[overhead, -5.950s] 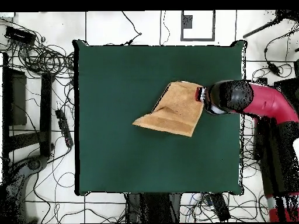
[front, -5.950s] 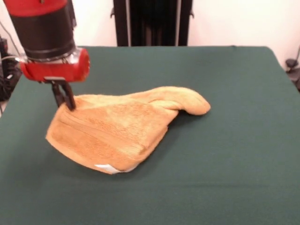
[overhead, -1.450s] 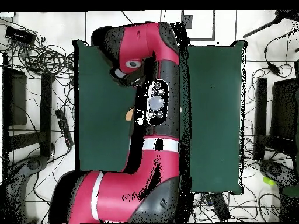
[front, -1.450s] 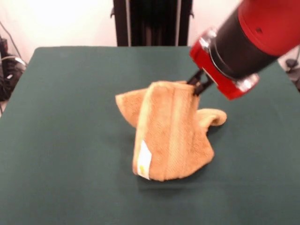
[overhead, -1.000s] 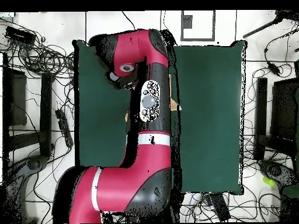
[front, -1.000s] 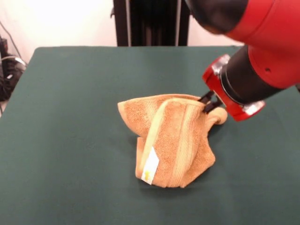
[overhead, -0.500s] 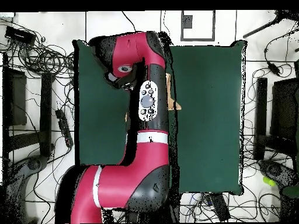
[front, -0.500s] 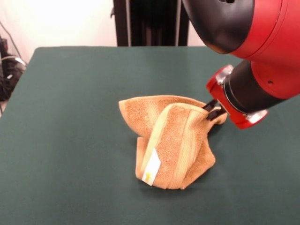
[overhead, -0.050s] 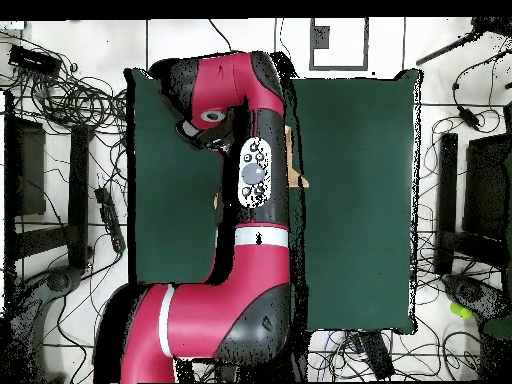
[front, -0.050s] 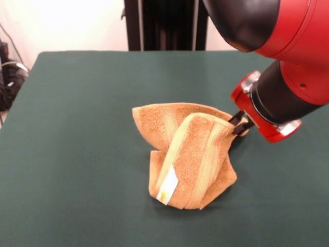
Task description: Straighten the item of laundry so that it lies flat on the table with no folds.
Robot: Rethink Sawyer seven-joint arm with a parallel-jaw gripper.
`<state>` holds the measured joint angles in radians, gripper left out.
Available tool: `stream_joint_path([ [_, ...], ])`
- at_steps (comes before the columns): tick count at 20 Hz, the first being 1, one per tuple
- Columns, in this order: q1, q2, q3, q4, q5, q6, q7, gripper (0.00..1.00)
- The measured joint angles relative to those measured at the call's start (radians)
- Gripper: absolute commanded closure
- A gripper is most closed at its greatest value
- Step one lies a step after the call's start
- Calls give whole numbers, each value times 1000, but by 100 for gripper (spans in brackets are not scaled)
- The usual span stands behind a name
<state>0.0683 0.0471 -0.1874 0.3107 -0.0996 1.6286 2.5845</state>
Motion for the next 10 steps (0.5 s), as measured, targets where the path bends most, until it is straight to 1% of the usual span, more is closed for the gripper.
stream_joint_path([
  [1,-3,-7,1,11,3,-35,0,0],
  [4,-6,-14,1,24,8,-64,0,0],
  [10,-50,-50,15,97,58,-223,0,0],
])
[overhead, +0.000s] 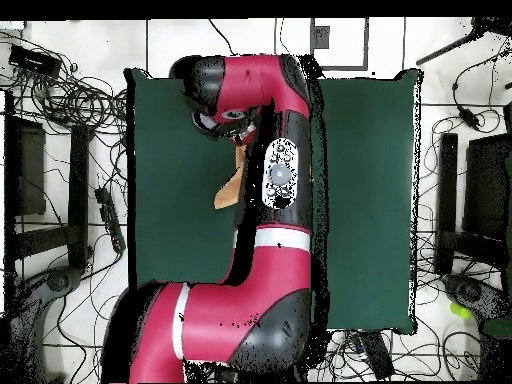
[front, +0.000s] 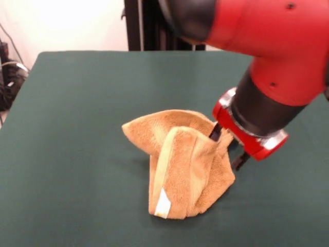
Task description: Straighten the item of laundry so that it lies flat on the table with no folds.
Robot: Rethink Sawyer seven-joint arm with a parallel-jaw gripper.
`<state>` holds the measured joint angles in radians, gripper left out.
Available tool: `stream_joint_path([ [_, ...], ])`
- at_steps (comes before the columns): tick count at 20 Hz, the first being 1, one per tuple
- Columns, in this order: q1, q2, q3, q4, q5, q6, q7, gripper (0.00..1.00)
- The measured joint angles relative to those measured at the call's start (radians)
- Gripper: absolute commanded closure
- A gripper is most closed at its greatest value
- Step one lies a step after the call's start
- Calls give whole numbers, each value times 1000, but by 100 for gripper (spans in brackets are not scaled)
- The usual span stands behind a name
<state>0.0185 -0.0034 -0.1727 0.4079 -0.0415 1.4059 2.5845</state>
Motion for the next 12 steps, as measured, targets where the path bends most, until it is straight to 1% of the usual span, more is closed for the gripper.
stream_joint_path([
  [3,-31,-21,14,50,25,-79,0,0],
  [7,-85,-62,37,144,47,-173,0,0],
  [8,-118,-85,51,191,46,-209,-5,0],
  [10,-140,-99,60,220,45,-228,-17,0],
  [11,-160,-112,69,244,44,-244,-33,0],
  [12,-200,-133,88,285,44,-269,-70,0],
])
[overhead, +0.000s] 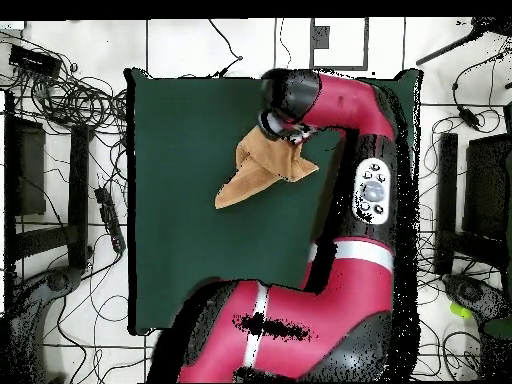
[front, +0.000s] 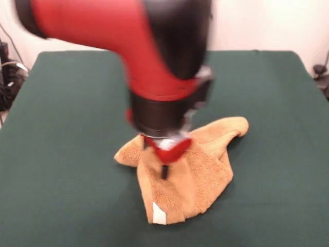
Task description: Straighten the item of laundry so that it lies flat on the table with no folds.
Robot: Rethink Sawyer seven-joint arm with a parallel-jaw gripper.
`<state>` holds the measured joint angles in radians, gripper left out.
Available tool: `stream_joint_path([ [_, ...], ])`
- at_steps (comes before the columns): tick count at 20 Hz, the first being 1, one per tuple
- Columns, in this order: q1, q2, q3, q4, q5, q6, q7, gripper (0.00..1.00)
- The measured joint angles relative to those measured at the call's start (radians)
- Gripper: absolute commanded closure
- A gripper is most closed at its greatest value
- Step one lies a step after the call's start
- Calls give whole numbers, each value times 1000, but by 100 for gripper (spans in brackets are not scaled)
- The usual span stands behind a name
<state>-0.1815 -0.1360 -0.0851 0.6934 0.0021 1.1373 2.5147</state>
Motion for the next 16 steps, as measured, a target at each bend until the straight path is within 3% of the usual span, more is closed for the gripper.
stream_joint_path([
  [6,-123,-33,55,75,-14,-46,-151,0],
  [8,-193,-24,82,72,-40,-48,-260,0],
  [16,-316,39,139,30,-100,-48,-497,0],
])
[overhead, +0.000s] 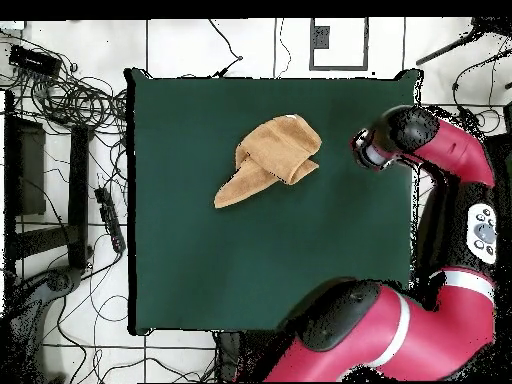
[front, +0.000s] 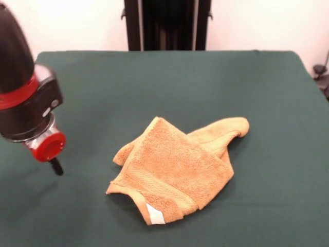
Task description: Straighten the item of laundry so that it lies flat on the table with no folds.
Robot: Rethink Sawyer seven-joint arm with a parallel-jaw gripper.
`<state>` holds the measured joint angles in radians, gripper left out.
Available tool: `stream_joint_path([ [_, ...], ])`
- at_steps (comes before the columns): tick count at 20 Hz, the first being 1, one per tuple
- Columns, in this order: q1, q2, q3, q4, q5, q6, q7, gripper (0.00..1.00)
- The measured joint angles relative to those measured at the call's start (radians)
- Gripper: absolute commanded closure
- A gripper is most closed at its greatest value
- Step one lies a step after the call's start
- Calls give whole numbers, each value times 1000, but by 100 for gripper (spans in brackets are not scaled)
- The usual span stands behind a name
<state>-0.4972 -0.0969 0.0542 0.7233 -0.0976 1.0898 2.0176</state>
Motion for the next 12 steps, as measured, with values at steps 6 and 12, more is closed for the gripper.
stream_joint_path([
  [6,-33,46,35,-47,-27,10,-106,0],
  [12,-73,52,100,-57,-16,29,-129,0],
])
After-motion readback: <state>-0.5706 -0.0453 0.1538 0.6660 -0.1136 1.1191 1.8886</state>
